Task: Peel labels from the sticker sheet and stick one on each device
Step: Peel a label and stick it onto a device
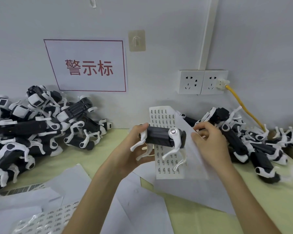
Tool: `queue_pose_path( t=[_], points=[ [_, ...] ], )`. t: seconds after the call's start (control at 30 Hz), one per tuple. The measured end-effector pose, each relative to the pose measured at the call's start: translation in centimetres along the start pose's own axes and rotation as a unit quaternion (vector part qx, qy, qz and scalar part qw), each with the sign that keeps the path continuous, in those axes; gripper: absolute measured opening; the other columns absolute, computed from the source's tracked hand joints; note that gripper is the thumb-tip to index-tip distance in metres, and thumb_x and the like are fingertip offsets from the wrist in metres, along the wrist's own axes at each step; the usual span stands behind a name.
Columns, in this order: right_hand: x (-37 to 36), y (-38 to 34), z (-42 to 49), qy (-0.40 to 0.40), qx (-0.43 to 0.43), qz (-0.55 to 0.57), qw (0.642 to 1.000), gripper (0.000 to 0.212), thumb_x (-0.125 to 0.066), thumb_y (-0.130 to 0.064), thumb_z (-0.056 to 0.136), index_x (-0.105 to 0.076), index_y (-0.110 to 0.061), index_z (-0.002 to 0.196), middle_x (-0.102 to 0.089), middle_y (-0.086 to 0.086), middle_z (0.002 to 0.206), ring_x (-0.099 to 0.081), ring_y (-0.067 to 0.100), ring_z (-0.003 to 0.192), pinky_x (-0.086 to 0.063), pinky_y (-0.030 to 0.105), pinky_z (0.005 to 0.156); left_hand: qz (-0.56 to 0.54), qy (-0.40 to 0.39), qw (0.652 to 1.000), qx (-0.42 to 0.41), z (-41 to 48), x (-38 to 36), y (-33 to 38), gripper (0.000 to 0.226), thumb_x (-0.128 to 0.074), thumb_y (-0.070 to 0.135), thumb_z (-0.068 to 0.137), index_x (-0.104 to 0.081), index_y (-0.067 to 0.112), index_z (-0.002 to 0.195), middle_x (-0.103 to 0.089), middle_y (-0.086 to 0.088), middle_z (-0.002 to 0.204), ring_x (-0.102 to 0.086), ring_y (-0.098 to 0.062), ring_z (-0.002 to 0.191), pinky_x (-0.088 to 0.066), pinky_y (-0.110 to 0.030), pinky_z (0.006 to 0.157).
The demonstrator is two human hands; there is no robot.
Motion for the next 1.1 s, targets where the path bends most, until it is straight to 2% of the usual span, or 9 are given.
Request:
queue_pose_path(
  t=[0.07, 0.13, 0.23, 0.33, 0.43, 0.57, 0.63, 0.8, 1.1],
  points=[
    [-0.1, -0.5, -0.3, 0.006, 0.030, -0.015, 0.999, 0.019, -0.070, -0.013, 0.090, -0.064, -0.028, 0.099, -0.069, -0.009, 0.091, -0.063, 0.016, 0.086, -0.049, 0.035, 0.077, 0.012, 0.009, 1.000, -0.015, 0.2, 0.1, -0.2, 0.045, -0.048, 0.039, 0.105, -0.073, 0.031, 0.068, -0.059, 0.010, 0.060, -0.058, -0.009, 0.050, -0.057, -0.034, 0.080],
    [-0.4, -1.3, -0.5, -0.002, 0.071, -0.042, 0.997, 0.020, -0.073, -0.014, 0.090, -0.067, -0.023, 0.107, -0.068, -0.008, 0.102, -0.061, 0.014, 0.093, -0.047, 0.028, 0.084, -0.011, 0.047, 0.998, -0.031, 0.4, 0.4, -0.6, 0.034, -0.055, 0.040, 0.101, -0.073, 0.015, 0.086, -0.062, 0.004, 0.065, -0.058, -0.013, 0.055, -0.059, -0.035, 0.080],
    [-1.5, -2.6, -1.0, -0.077, 0.107, -0.021, 0.991, 0.018, -0.071, -0.006, 0.090, -0.075, -0.020, 0.101, -0.068, -0.011, 0.100, -0.062, 0.007, 0.094, -0.045, 0.015, 0.080, -0.047, 0.059, 0.996, -0.040, 0.7, 0.6, -1.2, 0.045, -0.057, 0.044, 0.099, -0.070, 0.004, 0.115, -0.062, -0.008, 0.071, -0.063, -0.018, 0.064, -0.059, -0.042, 0.091],
    [-2.7, -2.8, -1.7, -0.179, 0.084, 0.020, 0.980, 0.014, -0.069, -0.008, 0.092, -0.076, -0.018, 0.099, -0.072, -0.006, 0.096, -0.065, 0.015, 0.096, -0.054, 0.038, 0.084, -0.085, 0.056, 0.994, -0.035, 0.9, 0.6, -1.2, 0.046, -0.064, 0.047, 0.093, -0.077, 0.008, 0.113, -0.072, -0.012, 0.078, -0.075, -0.024, 0.077, -0.059, -0.044, 0.092],
    [-3.1, -2.7, -2.1, -0.207, 0.061, 0.054, 0.975, 0.007, -0.076, -0.028, 0.090, -0.074, -0.028, 0.097, -0.072, -0.009, 0.092, -0.067, 0.010, 0.090, -0.056, 0.037, 0.078, -0.112, 0.049, 0.992, -0.027, 0.9, 0.7, -1.2, 0.048, -0.068, 0.049, 0.087, -0.078, 0.009, 0.113, -0.073, -0.021, 0.119, -0.073, -0.034, 0.106, -0.060, -0.044, 0.090],
    [-3.3, -3.0, -2.3, -0.179, 0.067, 0.047, 0.980, 0.012, -0.081, -0.025, 0.086, -0.075, -0.028, 0.096, -0.070, -0.006, 0.092, -0.064, 0.021, 0.088, -0.055, 0.041, 0.076, -0.144, 0.071, 0.987, -0.014, 0.9, 0.7, -1.1, 0.059, -0.067, 0.049, 0.087, -0.069, 0.006, 0.127, -0.067, -0.025, 0.130, -0.066, -0.044, 0.118, -0.058, -0.051, 0.095],
    [-3.6, -3.1, -2.5, -0.164, 0.065, 0.051, 0.983, 0.012, -0.081, -0.019, 0.086, -0.075, -0.025, 0.094, -0.070, -0.007, 0.090, -0.066, 0.022, 0.086, -0.056, 0.041, 0.070, -0.140, 0.075, 0.987, -0.014, 0.9, 0.7, -1.1, 0.061, -0.064, 0.049, 0.089, -0.066, 0.005, 0.132, -0.067, -0.025, 0.129, -0.067, -0.043, 0.117, -0.057, -0.051, 0.097],
    [-3.8, -2.9, -2.7, -0.101, 0.081, 0.011, 0.992, 0.004, -0.072, -0.015, 0.085, -0.070, -0.012, 0.086, -0.069, 0.001, 0.078, -0.066, 0.014, 0.074, -0.050, 0.026, 0.054, -0.117, 0.070, 0.991, -0.011, 1.1, 0.4, -1.3, 0.046, -0.061, 0.050, 0.088, -0.082, 0.012, 0.104, -0.075, -0.016, 0.110, -0.075, -0.028, 0.103, -0.059, -0.042, 0.095],
    [-3.7, -2.9, -2.4, -0.109, 0.120, -0.013, 0.987, 0.011, -0.072, -0.007, 0.087, -0.069, 0.000, 0.080, -0.067, 0.010, 0.077, -0.063, 0.026, 0.075, -0.047, 0.033, 0.064, -0.126, 0.066, 0.990, -0.012, 1.1, 0.2, -1.4, 0.043, -0.063, 0.049, 0.088, -0.083, 0.012, 0.098, -0.077, -0.012, 0.104, -0.075, -0.023, 0.099, -0.060, -0.035, 0.087]
  ],
)
Point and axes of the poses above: each hand's wrist, its own z-axis towards the middle knuckle, its own x-axis out of the back of the hand, y = z × x, the point moved 3 cm from there along z, towards the middle knuckle
